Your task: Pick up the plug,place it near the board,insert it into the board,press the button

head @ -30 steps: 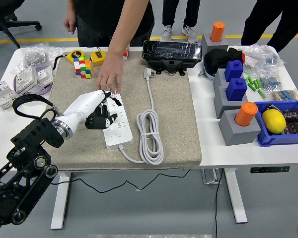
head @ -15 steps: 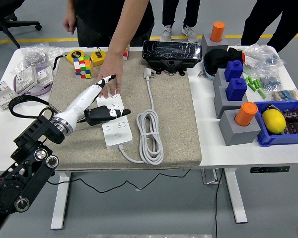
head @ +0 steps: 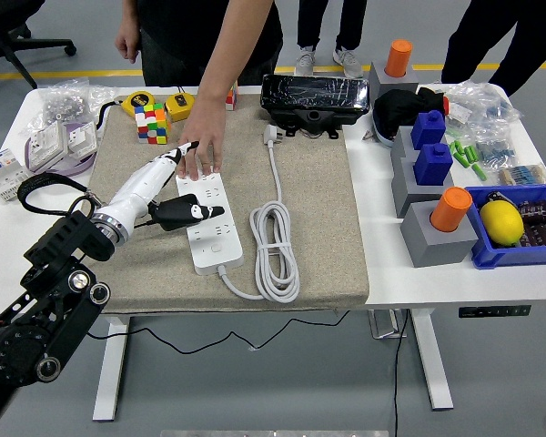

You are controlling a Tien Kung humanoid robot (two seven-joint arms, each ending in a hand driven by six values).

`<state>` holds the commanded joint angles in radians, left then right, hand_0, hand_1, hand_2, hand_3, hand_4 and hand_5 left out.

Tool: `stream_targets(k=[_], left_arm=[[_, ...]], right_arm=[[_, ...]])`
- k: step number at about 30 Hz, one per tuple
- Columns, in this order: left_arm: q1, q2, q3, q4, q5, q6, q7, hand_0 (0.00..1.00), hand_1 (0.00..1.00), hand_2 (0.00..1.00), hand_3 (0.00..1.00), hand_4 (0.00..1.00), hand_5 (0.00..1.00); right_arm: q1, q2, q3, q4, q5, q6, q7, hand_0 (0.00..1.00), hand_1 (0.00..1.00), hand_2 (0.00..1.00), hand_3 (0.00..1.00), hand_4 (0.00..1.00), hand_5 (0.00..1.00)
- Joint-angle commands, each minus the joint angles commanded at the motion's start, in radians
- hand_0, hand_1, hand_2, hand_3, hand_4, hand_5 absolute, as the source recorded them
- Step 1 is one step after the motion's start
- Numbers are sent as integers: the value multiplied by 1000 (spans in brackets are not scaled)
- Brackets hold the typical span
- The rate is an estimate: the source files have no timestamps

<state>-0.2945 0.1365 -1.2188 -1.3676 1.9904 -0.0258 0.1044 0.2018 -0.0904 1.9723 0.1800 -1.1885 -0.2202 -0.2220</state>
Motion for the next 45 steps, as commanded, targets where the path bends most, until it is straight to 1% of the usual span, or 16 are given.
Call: stream_targets(k=[1,2,7,8,9,13,14,19,20,22,25,26,31,37,38,45], left_arm=[[5,3,0,-21,0,8,-2,952,978,936,998,998,346],[9,5,0,-42,0,13,-3,488,568,525,998,998,160],[22,21,1,-145,12,-27,-14,488,568,525,998,998,160],[28,31,10,-174,18,-56,-2,281,211,327,936,886,44],[33,38,17,-199,26,-82,9,281,211,327,936,886,44],[50,66,56,-290,61,-222,87,281,211,327,936,886,44],[53,70,64,-300,62,-248,96,204,41,150,837,581,2],[61,79,101,-327,101,-359,162,204,41,150,837,581,2],[61,80,108,-327,113,-383,179,196,3,121,786,660,2],[60,82,116,-325,129,-414,201,196,3,121,786,660,2],[61,80,133,-308,198,-452,251,196,3,121,786,660,2],[62,79,137,-303,221,-453,259,196,2,119,786,634,2],[65,72,139,-280,263,-455,271,196,2,119,786,634,2],[69,72,150,-253,262,-462,276,197,2,118,788,621,2],[70,71,152,-249,262,-464,276,196,2,117,787,603,2],[74,63,156,-248,249,-454,273,194,2,117,785,600,2]], right_arm=[[0,0,-1,0,1,0,0,782,694,710,755,998,996],[0,0,-1,0,1,0,0,782,694,709,754,998,996],[3,-1,-3,0,4,0,2,782,694,709,754,998,996],[4,-1,-4,0,5,0,2,782,694,709,754,998,997],[5,-1,-4,0,4,0,2,782,694,709,754,998,997],[5,0,-2,0,6,2,3,782,694,709,754,998,997],[4,0,-3,0,7,3,4,782,694,710,755,998,997],[3,0,-1,0,7,4,4,782,694,710,755,998,997],[4,0,0,0,6,3,4,782,694,710,755,998,998],[5,0,0,0,7,3,5,782,694,710,755,998,998],[7,-1,-1,0,7,2,7,782,694,710,755,998,998],[7,-1,-2,0,7,2,8,782,694,709,755,998,997],[4,1,1,0,6,5,8,782,694,709,755,998,997],[3,0,3,0,5,6,7,783,693,710,755,998,996],[3,0,3,0,5,6,8,783,693,709,755,998,997],[4,-2,3,0,5,5,8,782,693,709,754,998,996]])
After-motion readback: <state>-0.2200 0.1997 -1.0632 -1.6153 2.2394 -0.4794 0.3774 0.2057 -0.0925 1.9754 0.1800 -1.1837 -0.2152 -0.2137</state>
